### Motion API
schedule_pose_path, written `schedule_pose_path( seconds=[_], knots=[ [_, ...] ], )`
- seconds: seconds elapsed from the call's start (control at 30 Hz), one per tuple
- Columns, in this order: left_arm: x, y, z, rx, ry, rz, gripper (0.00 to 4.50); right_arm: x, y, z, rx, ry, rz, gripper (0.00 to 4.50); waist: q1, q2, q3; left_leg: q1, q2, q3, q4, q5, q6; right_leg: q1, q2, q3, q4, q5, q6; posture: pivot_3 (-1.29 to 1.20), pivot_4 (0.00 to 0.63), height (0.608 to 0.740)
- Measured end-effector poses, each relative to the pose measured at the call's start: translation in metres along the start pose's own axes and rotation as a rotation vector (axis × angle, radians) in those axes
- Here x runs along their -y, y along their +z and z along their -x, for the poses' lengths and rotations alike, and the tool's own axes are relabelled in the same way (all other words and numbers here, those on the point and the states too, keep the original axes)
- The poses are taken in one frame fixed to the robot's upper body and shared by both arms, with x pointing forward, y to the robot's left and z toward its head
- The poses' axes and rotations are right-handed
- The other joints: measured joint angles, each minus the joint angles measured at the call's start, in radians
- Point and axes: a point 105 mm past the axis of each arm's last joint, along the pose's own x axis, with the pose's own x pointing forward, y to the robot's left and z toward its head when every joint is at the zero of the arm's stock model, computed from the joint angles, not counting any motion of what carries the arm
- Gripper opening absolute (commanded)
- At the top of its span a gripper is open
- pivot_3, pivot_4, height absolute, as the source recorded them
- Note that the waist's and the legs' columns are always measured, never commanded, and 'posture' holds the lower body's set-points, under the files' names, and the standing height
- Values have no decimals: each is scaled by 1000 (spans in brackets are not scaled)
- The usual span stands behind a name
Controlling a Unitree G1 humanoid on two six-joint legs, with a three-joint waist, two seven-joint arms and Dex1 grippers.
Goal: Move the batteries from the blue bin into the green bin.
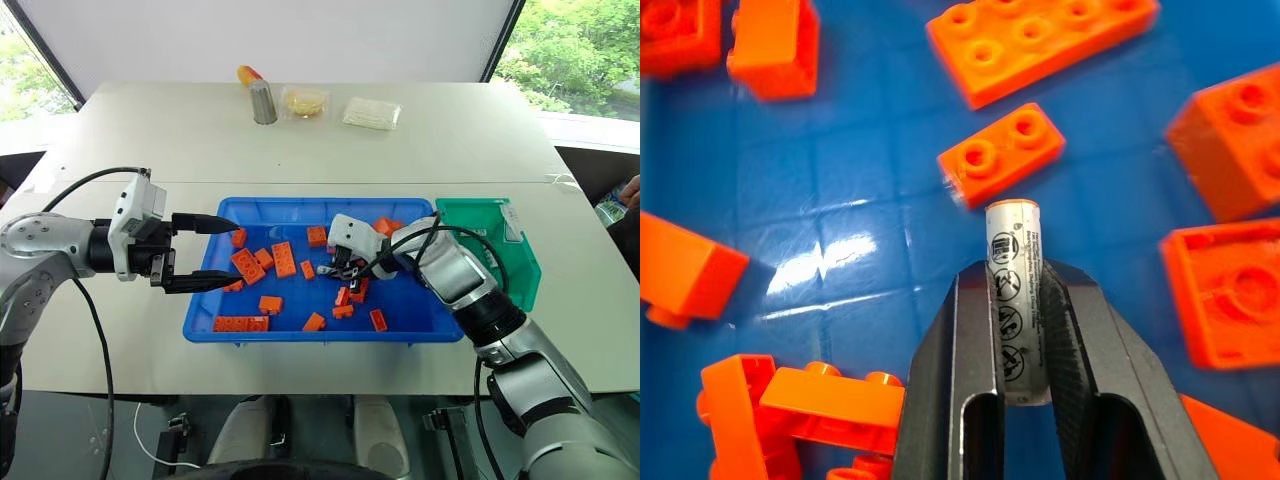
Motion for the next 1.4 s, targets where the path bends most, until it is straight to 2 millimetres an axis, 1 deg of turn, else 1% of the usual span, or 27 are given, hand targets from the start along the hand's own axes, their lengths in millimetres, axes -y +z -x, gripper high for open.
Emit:
schedule_pose_path(
  seconds=[0.07, 0.13, 0.17, 0.2, 0.27, 0.3, 0.37, 0.43, 0.47, 0.57, 0.6, 0.63, 0.7, 0.73, 0.8, 0.9, 0.97, 1.0, 1.07, 1.1, 1.13, 1.2, 1.23, 1.27, 1.4],
  knots=[
    [0, 2, -1, 3, -1, -8, 4500, 9, 15, 20, 65, -38, -56, 67, 2, 1, 0, 0, 0, 0, 0, 0, 0, 0, 0, 0, 0, 0, 0, 0, 150, 740],
    [0, 3, -2, 12, -6, -12, 4500, 32, 28, 67, 120, -169, -123, 67, 9, 1, 1, -1, -1, 0, 0, 0, 0, 0, -2, 0, 0, 0, 0, 0, 150, 740],
    [0, 3, -2, 13, -9, -10, 4500, 47, 31, 100, 138, -276, -146, 67, 13, 1, 1, -1, -1, 0, 0, 0, 0, 0, -2, -1, -2, 0, 0, 0, 150, 740],
    [0, 1, -2, 13, -8, -6, 4500, 57, 30, 127, 149, -367, -165, 67, 17, 0, 0, -1, -1, 0, 0, 0, 0, 1, -1, -1, -4, 0, -1, 0, 150, 740],
    [-2, 0, -2, 15, -7, -3, 4500, 66, 18, 165, 126, -492, -204, 67, 22, 0, 0, -1, 0, 0, -1, 0, 0, 1, -1, -1, -7, 0, -1, 0, 150, 740],
    [-2, -1, -3, 15, -8, -2, 4500, 68, 4, 181, 98, -547, -246, 67, 22, 0, 0, -1, 0, 0, -2, -1, 1, 2, -1, -1, -8, 0, -1, 0, 150, 740],
    [-4, -1, -4, 23, -12, -2, 4500, 67, -20, 192, 52, -588, -311, 67, 21, 0, 0, -1, 0, 0, -2, -1, 1, 2, -1, -1, -8, 0, -1, 0, 150, 740],
    [-6, 0, -8, 33, -23, -2, 4500, 63, -43, 192, 10, -593, -375, 67, 13, 1, 0, -1, 0, 0, -2, -1, 1, 2, 0, 0, -8, 0, 0, 0, 150, 740],
    [-5, 0, -9, 34, -29, -5, 4500, 61, -49, 191, -3, -591, -391, 67, 7, 1, 0, -1, 0, 0, -2, -1, 1, 2, 0, 0, -8, 0, 0, 0, 150, 740],
    [-7, 2, -13, 40, -42, -21, 4500, 59, -55, 192, -9, -608, -409, 67, -8, 1, 0, 0, 0, 0, -2, -1, 1, 2, 1, 0, -8, 0, 0, 0, 150, 740],
    [-7, 2, -12, 41, -41, -22, 4500, 60, -56, 192, -13, -619, -409, 1121, -8, 1, 0, 0, 0, 0, -2, -1, 1, 2, 1, 0, -8, 0, 1, 0, 150, 740],
    [-8, 2, -12, 41, -41, -21, 4500, 61, -57, 193, -17, -631, -410, 1463, -8, 1, 0, 0, 0, 0, -2, -1, 1, 2, 1, 0, -8, 0, 0, 0, 150, 740],
    [-9, 2, -12, 39, -39, -20, 4500, 63, -57, 194, -19, -649, -405, 2517, -4, 1, 0, -1, 0, 0, -2, -1, 1, 2, 1, 0, -8, 0, 1, 0, 150, 740],
    [-9, 1, -12, 38, -37, -20, 4500, 63, -56, 194, -18, -654, -397, 2952, -3, 1, 0, -1, 0, 0, -2, -1, 1, 2, 1, 0, -8, 0, 1, 0, 150, 740],
    [-9, 1, -11, 36, -40, -20, 4500, 66, -50, 194, -6, -657, -375, 2952, -2, 1, 0, -1, 0, 0, -2, -1, 1, 2, 0, 0, -8, 0, 0, 0, 150, 740],
    [-8, 0, -11, 33, -42, -19, 4500, 68, -23, 187, 49, -637, -313, 2952, -7, 1, 0, -1, 0, 0, -2, -1, 1, 2, 0, 1, -8, 0, 1, 0, 150, 740],
    [-8, 0, -11, 30, -43, -17, 4500, 63, -1, 173, 99, -589, -278, 2952, -6, 1, 0, -1, 1, -1, -2, -1, 1, 2, 1, 0, -8, 0, 1, 0, 150, 740],
    [-7, 0, -11, 30, -43, -19, 4500, 57, 7, 163, 120, -560, -274, 2952, -4, 1, 0, -1, 1, -2, -2, -1, 1, 2, 1, 0, -8, 0, 1, 0, 150, 740],
    [-7, 1, -11, 30, -44, -24, 4500, 42, 11, 137, 138, -483, -288, 2952, -1, 1, 0, -1, 1, -2, -3, -1, 1, 2, 1, -1, -8, 1, 1, 0, 150, 740],
    [-7, 1, -11, 30, -42, -24, 4500, 34, 8, 124, 131, -446, -304, 2952, 2, 0, 0, -1, 1, -2, -2, -1, 1, 2, 1, -1, -8, 1, 1, 0, 150, 740],
    [-7, 0, -11, 29, -39, -23, 4500, 24, 3, 110, 116, -402, -327, 3222, 5, 0, 0, -2, 1, -2, -2, -1, 1, 2, 0, -1, -8, 1, 1, 0, 150, 740],
    [-7, -1, -11, 28, -33, -19, 4500, 10, -7, 86, 103, -347, -386, 3851, 5, 0, 0, -3, 0, -1, -1, -1, 1, 2, -1, -1, -9, 1, 1, 0, 150, 740],
    [-7, -1, -11, 28, -33, -20, 4500, 7, -10, 79, 94, -342, -399, 4326, 3, 0, 0, -3, -1, -1, 0, -1, 1, 2, -1, 0, -9, 1, 1, 0, 150, 740],
    [-7, 0, -11, 28, -33, -20, 4500, 5, -12, 76, 83, -353, -397, 4469, 2, 0, 0, -3, -1, -1, 0, -1, 1, 2, -2, 1, -9, 1, 2, 0, 150, 740],
    [-6, 2, -12, 30, -40, -32, 4500, 3, -27, 66, 9, -403, -383, 4469, 2, 0, 0, -3, -1, -1, 0, -1, 1, 3, -1, 0, -10, 1, 2, 0, 150, 740]
  ],
)
